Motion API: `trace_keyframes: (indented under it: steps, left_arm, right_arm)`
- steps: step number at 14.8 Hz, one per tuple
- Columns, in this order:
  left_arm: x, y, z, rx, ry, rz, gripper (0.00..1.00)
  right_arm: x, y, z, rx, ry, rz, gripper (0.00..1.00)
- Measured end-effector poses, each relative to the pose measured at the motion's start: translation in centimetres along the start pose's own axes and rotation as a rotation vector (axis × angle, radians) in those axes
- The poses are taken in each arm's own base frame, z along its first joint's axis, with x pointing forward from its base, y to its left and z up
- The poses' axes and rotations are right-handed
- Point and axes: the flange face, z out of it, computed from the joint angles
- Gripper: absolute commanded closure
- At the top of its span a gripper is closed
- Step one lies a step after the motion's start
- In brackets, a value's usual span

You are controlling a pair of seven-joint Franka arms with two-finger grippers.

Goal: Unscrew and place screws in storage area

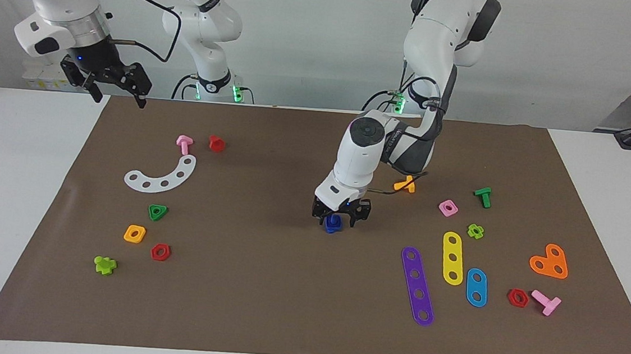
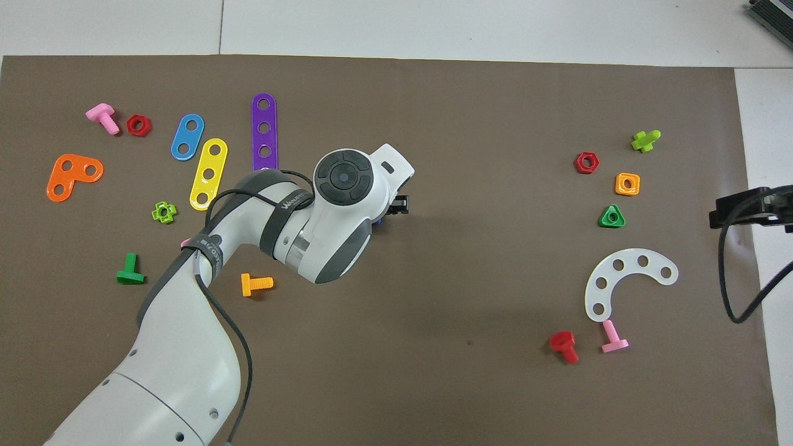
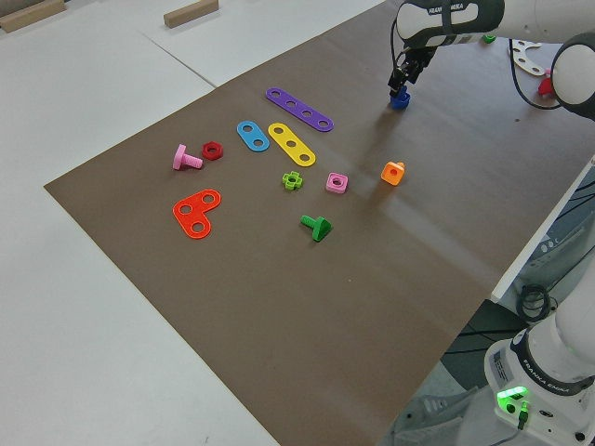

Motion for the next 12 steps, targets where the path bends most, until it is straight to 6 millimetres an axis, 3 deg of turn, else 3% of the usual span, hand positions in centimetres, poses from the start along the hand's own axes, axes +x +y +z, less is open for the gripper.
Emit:
trace_keyframes:
  steps: [12]
  left_arm:
    - [-0.26,-0.19,0.58,0.020,0.005,0.031,0.45]
  right_arm:
    - [0.00,0.00,0.00,0.000,0.000,0.000,0.00]
